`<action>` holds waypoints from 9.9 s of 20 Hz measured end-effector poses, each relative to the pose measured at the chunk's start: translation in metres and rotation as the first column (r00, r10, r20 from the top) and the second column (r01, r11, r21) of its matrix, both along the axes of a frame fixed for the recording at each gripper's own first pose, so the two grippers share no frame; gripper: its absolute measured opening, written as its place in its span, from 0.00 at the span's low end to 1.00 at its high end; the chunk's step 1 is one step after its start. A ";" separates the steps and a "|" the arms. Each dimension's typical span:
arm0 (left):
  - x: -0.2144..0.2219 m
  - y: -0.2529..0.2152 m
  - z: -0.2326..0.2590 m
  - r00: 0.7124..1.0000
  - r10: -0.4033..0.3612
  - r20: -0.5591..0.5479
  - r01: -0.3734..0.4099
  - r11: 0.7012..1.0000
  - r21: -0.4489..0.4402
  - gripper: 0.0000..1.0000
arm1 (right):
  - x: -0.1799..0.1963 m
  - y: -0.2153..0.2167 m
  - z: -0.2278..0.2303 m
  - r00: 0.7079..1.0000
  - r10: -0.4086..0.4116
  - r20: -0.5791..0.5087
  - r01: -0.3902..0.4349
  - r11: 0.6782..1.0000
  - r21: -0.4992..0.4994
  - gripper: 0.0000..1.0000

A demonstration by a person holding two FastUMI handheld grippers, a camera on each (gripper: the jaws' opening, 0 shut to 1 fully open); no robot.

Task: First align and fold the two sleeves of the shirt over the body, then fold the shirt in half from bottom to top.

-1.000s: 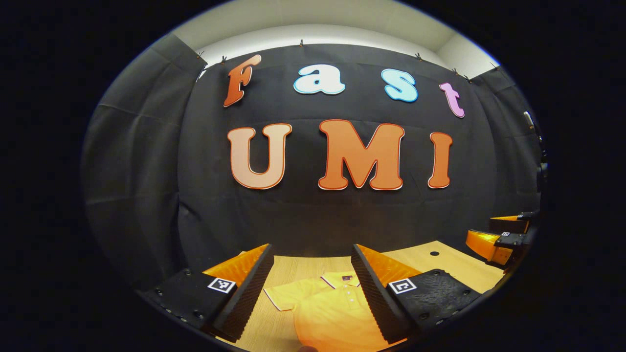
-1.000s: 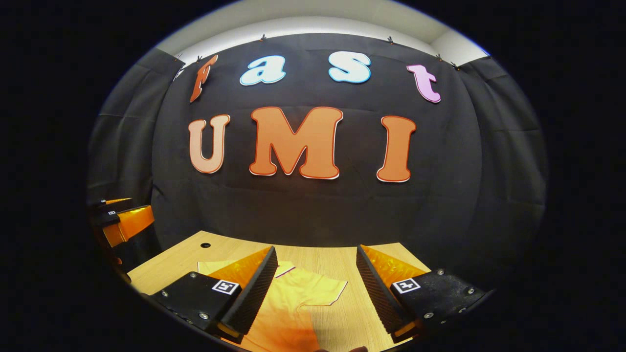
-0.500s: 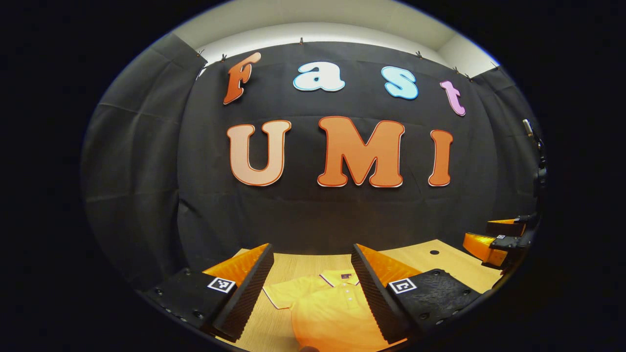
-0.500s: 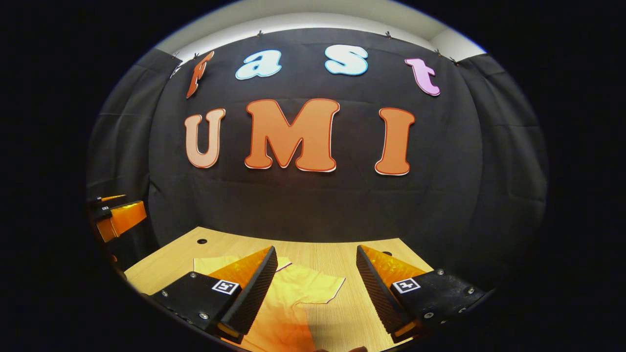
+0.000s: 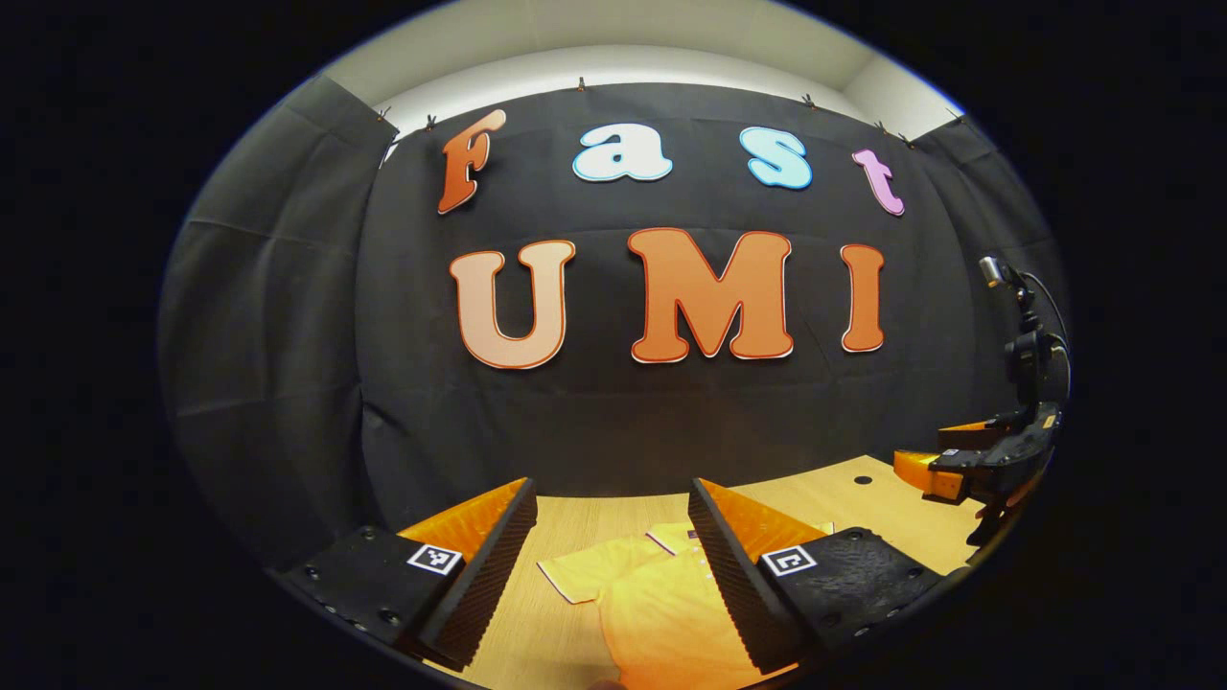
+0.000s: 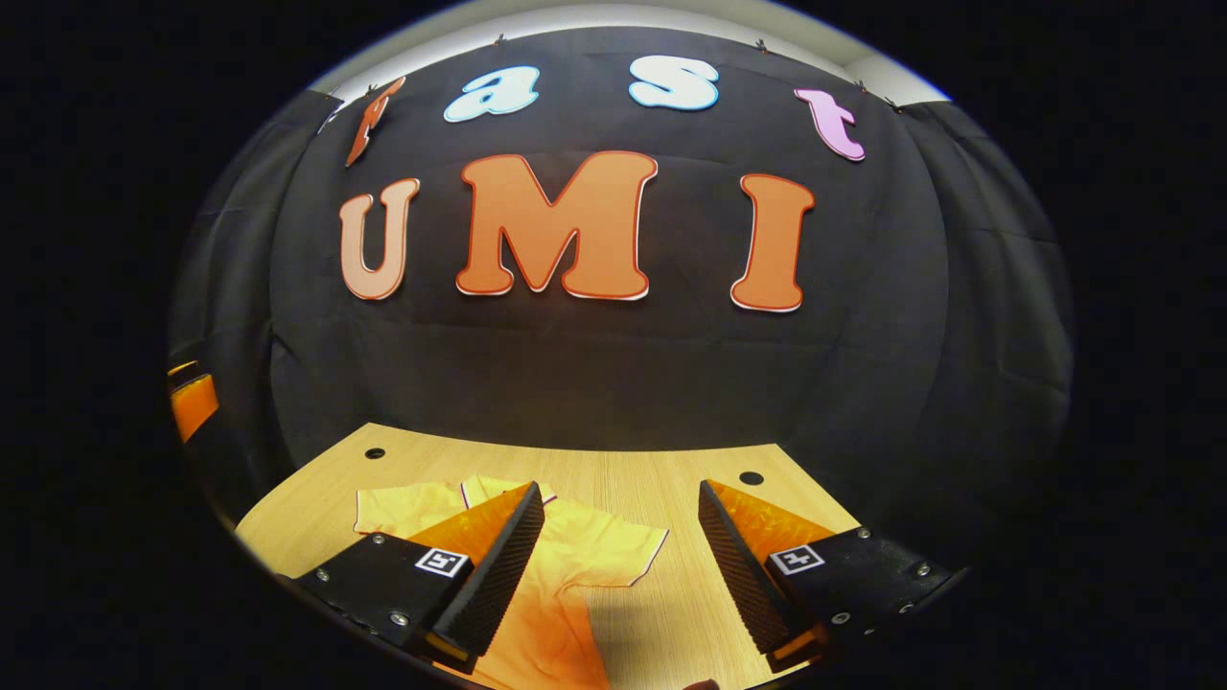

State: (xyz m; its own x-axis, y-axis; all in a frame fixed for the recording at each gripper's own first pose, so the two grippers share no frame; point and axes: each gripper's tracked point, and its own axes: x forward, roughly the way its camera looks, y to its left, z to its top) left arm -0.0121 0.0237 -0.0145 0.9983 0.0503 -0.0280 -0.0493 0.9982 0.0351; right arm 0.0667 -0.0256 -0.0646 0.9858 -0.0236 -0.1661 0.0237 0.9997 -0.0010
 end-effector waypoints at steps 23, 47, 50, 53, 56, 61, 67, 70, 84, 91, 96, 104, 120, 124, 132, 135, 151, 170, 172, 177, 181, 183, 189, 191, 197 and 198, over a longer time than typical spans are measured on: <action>-0.026 0.041 -0.023 0.966 0.251 -0.053 -0.250 0.968 0.024 0.97 | 0.111 -0.015 -0.159 0.840 0.047 -0.540 0.002 0.996 0.090 0.83; -0.079 0.034 -0.065 0.872 0.444 -0.206 -0.439 0.896 0.075 1.00 | 0.148 -0.011 -0.286 0.449 0.054 -0.892 0.048 0.995 0.085 0.29; -0.078 0.029 -0.068 0.875 0.434 -0.214 -0.428 0.901 0.075 1.00 | 0.149 0.005 -0.281 0.445 0.181 -0.877 0.104 0.962 0.251 0.13; -0.078 0.027 -0.072 0.874 0.430 -0.226 -0.424 0.902 0.078 0.99 | 0.160 0.011 -0.273 0.504 0.241 -0.829 0.102 0.937 0.335 0.06; -0.074 0.027 -0.074 0.872 0.430 -0.234 -0.424 0.902 0.077 1.00 | 0.170 0.034 -0.249 0.557 0.324 -0.765 0.077 0.897 0.436 0.06; -0.068 0.022 -0.075 0.876 0.421 -0.236 -0.412 0.907 0.090 0.99 | 0.175 0.069 -0.227 0.570 0.435 -0.697 0.011 0.844 0.536 0.06; -0.068 0.028 -0.083 0.856 0.445 -0.263 -0.434 0.895 0.103 0.99 | 0.176 0.112 -0.208 0.535 0.524 -0.663 -0.066 0.808 0.585 0.06; -0.068 0.037 -0.089 0.839 0.463 -0.285 -0.457 0.885 0.092 0.99 | 0.172 0.131 -0.208 0.501 0.558 -0.661 -0.093 0.795 0.600 0.06; 0.027 0.069 -0.146 0.832 0.307 -0.462 -0.395 0.913 -0.104 0.99 | 0.159 0.150 -0.172 0.541 0.604 -0.585 -0.188 0.765 0.615 0.57; 0.089 0.098 -0.200 0.783 0.116 -0.611 -0.306 0.927 -0.216 0.98 | 0.137 0.114 -0.139 0.712 0.438 -0.549 -0.145 0.856 0.496 0.84; 0.135 0.103 -0.248 0.657 -0.008 -0.754 -0.292 0.919 -0.264 0.98 | 0.104 0.083 -0.122 0.798 0.291 -0.528 -0.071 0.915 0.397 0.86; 0.198 0.117 -0.312 0.469 -0.087 -0.879 -0.285 0.927 -0.244 0.96 | 0.049 0.042 -0.087 0.910 0.050 -0.411 0.093 0.942 0.322 0.86; 0.240 0.108 -0.378 0.291 0.013 -0.957 -0.317 0.945 -0.084 0.83 | -0.013 0.004 -0.040 0.952 -0.127 -0.277 0.184 0.964 0.191 0.86; 0.241 0.101 -0.377 0.302 0.005 -0.953 -0.287 0.954 -0.086 0.65 | -0.022 -0.011 -0.036 0.954 -0.162 -0.253 0.210 0.961 0.179 0.86; 0.250 0.092 -0.374 0.477 -0.052 -0.877 -0.134 0.982 -0.131 0.10 | -0.048 -0.033 -0.030 0.961 -0.225 -0.162 0.244 0.964 0.106 0.86; 0.251 0.084 -0.371 0.500 -0.084 -0.862 -0.064 0.989 -0.134 0.10 | -0.053 -0.033 -0.032 0.958 -0.231 -0.168 0.251 0.962 0.108 0.86; 0.284 -0.022 -0.316 0.593 -0.309 -0.744 0.201 0.951 -0.234 0.10 | -0.085 -0.040 -0.055 0.935 -0.278 -0.222 0.307 0.945 0.112 0.86; 0.266 -0.131 -0.302 0.501 -0.591 -0.633 0.321 0.805 -0.498 0.91 | -0.107 -0.032 -0.075 0.916 -0.274 -0.294 0.320 0.940 0.121 0.86; 0.258 -0.129 -0.284 0.532 -0.592 -0.605 0.308 0.801 -0.513 0.93 | -0.100 -0.032 -0.072 0.928 -0.237 -0.288 0.281 0.952 0.121 0.86; 0.222 -0.100 -0.242 0.671 -0.509 -0.539 0.317 0.854 -0.413 0.93 | -0.093 -0.031 -0.074 0.953 -0.142 -0.268 0.178 0.977 0.115 0.86; 0.177 -0.081 -0.197 0.801 -0.452 -0.392 0.341 0.884 -0.321 0.93 | -0.097 -0.028 -0.088 0.961 -0.059 -0.269 0.094 0.988 0.120 0.86; 0.149 -0.071 -0.183 0.839 -0.404 -0.364 0.315 0.907 -0.280 0.93 | -0.101 -0.028 -0.096 0.963 -0.020 -0.268 0.055 0.991 0.124 0.86; 0.057 -0.054 -0.183 0.877 -0.296 -0.379 0.230 0.950 -0.211 0.95 | -0.123 -0.021 -0.122 0.950 0.114 -0.291 -0.079 0.988 0.131 0.86; 0.029 -0.050 -0.191 0.879 -0.261 -0.399 0.204 0.962 -0.180 0.96 | -0.132 -0.018 -0.132 0.940 0.154 -0.304 -0.120 0.985 0.127 0.87; -0.049 -0.036 -0.240 0.855 -0.183 -0.486 0.131 0.982 -0.139 0.98 | -0.163 -0.010 -0.174 0.896 0.243 -0.373 -0.214 0.970 0.117 0.87; -0.060 -0.035 -0.248 0.847 -0.177 -0.501 0.127 0.983 -0.134 0.98 | -0.168 -0.008 -0.182 0.886 0.252 -0.390 -0.224 0.968 0.116 0.87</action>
State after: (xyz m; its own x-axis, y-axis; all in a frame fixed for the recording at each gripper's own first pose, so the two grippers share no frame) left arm -0.0717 -0.0115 -0.2622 0.8373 -0.1291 -0.5313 0.1029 0.9916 -0.0789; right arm -0.1011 -0.0341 -0.2469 0.8111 0.2277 -0.5387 -0.2031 0.9734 0.1056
